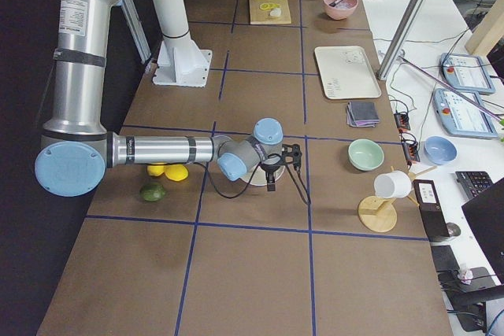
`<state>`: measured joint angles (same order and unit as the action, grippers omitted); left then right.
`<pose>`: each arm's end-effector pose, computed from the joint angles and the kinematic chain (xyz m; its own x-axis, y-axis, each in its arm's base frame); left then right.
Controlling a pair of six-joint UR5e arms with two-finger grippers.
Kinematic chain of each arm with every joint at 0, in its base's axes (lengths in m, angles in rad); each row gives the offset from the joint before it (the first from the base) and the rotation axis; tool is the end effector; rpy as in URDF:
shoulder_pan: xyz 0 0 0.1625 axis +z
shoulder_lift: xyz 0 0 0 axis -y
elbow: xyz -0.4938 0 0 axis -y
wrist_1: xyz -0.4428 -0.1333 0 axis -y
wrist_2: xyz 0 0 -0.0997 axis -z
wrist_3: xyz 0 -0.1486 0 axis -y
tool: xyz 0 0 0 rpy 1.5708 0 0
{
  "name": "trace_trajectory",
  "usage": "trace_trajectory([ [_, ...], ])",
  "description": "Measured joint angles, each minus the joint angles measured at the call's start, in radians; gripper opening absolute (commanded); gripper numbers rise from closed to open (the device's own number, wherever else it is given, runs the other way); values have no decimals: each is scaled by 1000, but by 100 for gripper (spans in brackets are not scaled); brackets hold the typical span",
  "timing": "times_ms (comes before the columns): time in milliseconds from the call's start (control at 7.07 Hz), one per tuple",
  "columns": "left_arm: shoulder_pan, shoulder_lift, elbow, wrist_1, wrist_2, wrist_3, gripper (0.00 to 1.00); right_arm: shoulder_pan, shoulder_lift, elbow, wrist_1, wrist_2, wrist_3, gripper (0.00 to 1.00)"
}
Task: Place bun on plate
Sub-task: 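Reach the right gripper to the white plate rim and grip it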
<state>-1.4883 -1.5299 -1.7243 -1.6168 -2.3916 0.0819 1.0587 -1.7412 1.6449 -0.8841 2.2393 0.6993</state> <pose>0.0195 -0.5345 0.6904 0.6609 0.2513 -0.7072 -0.1359 0.9668 0.2165 -0.2114 -0.4602 0.7331 0.6561 -0.0583 0.7524 -0.0200 0.9953 0.0946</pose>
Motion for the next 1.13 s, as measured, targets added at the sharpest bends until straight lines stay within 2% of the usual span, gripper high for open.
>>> trace_trajectory([
  [142, 0, 0, 0, 0, 0, 1, 100, -32, -32, -4, 43, -6, 16, 90],
  [283, 0, 0, -1, -1, -1, 2, 100, -58, -44, -13, 59, -12, 23, 77],
  [425, 0, 0, -1, -1, -1, 2, 100, -75, -44, -29, 66, -19, 26, 31],
  [566, 0, -1, -2, -1, -1, 2, 100, -82, -39, -43, 69, -23, 28, 3],
  [1132, -1, -1, -2, -2, -1, 2, 100, -83, -17, -47, 72, -8, 30, 0],
])
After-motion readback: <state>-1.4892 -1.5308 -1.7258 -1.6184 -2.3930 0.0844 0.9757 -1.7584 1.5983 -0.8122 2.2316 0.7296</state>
